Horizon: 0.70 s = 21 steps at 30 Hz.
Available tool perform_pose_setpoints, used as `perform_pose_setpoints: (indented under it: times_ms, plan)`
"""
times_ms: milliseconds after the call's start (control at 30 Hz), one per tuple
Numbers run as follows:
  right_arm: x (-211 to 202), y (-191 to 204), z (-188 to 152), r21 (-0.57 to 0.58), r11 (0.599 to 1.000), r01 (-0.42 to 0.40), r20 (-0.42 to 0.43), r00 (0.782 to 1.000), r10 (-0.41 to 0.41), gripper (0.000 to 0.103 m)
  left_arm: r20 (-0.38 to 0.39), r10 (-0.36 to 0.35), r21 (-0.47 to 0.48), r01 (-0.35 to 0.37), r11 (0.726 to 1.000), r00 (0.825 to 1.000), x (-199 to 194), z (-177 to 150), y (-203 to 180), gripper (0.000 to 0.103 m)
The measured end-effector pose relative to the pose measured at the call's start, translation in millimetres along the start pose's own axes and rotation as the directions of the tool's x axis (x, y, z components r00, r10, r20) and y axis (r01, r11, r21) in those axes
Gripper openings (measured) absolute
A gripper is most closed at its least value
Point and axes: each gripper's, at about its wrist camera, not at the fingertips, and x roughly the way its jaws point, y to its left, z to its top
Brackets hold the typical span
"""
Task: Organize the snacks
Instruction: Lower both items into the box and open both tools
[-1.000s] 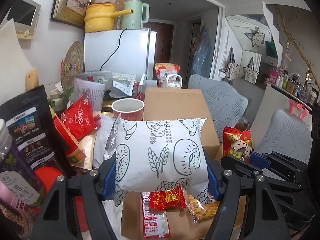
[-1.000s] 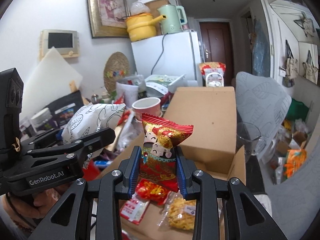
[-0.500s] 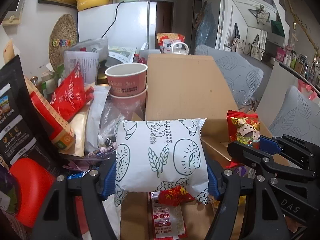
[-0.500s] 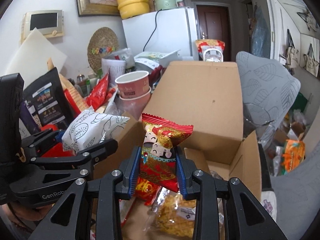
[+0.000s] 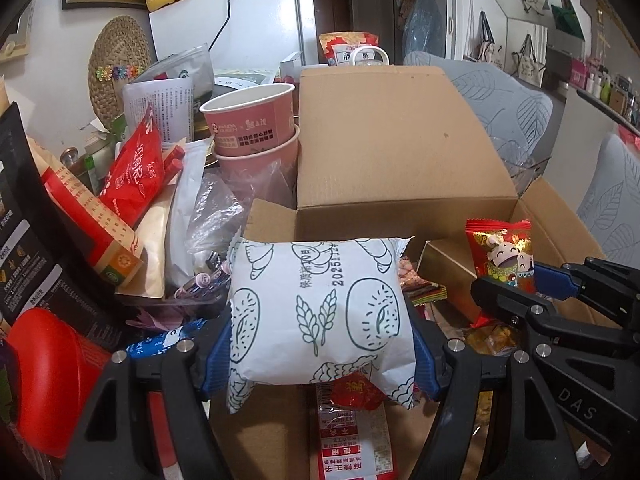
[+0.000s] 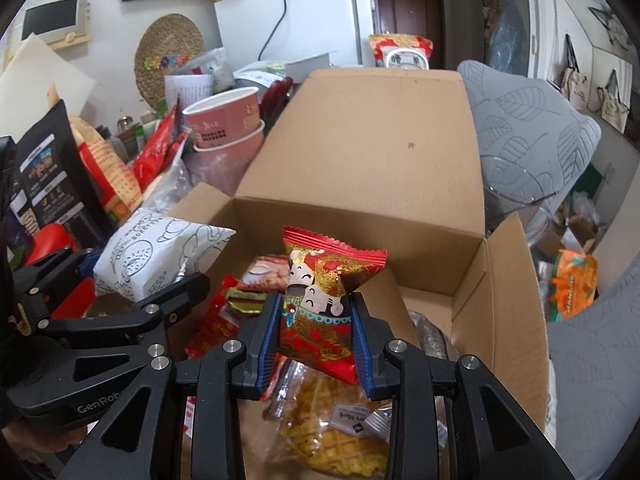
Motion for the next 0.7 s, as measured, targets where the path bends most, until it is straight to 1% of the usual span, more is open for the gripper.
perform_pose_setpoints:
  times_ms: [100,267,400,467,533,667,700]
  plan:
    - [7,-4,-1,0.010,1.000,0.008,-0.039,0.999,-0.008,0.033,-0.003,0.017,0.019,-0.017,1.000,1.000,2,-1,-2,0.073]
    - [13,-10,-4,0.031,0.999,-0.012,-0.098,0.995,0.015,0.033,-0.022,0.003,0.027,-0.003,1.000,1.000,6,-1,-2,0.076]
    - [12,-8,-5,0.014,1.000,0.023,-0.105,0.994,-0.021,0.033,-0.033,0.016,0.043,-0.014,0.999,0.999,8,0,-4,0.077]
    - [13,-9,-5,0.013,0.999,0.037,-0.120,0.992,-0.035,0.037,-0.038,0.022,0.050,-0.020,0.999,0.999,9,-1,-5,0.077]
    - [13,-12,-4,0.023,0.999,0.046,-0.132,0.990,-0.043,0.045,-0.043,0.022,0.053,-0.019,0.998,0.999,9,0,-5,0.079]
    - [9,-18,-5,0.033,0.998,0.052,-0.137,0.989,-0.047,0.050,-0.050,0.030,0.062,-0.027,0.998,0.998,7,-1,-7,0.079]
    - [7,-17,-6,0.029,0.998,0.058,-0.136,0.989,-0.054,0.053,-0.052,0.034,0.062,-0.030,0.998,0.998,7,-1,-7,0.079]
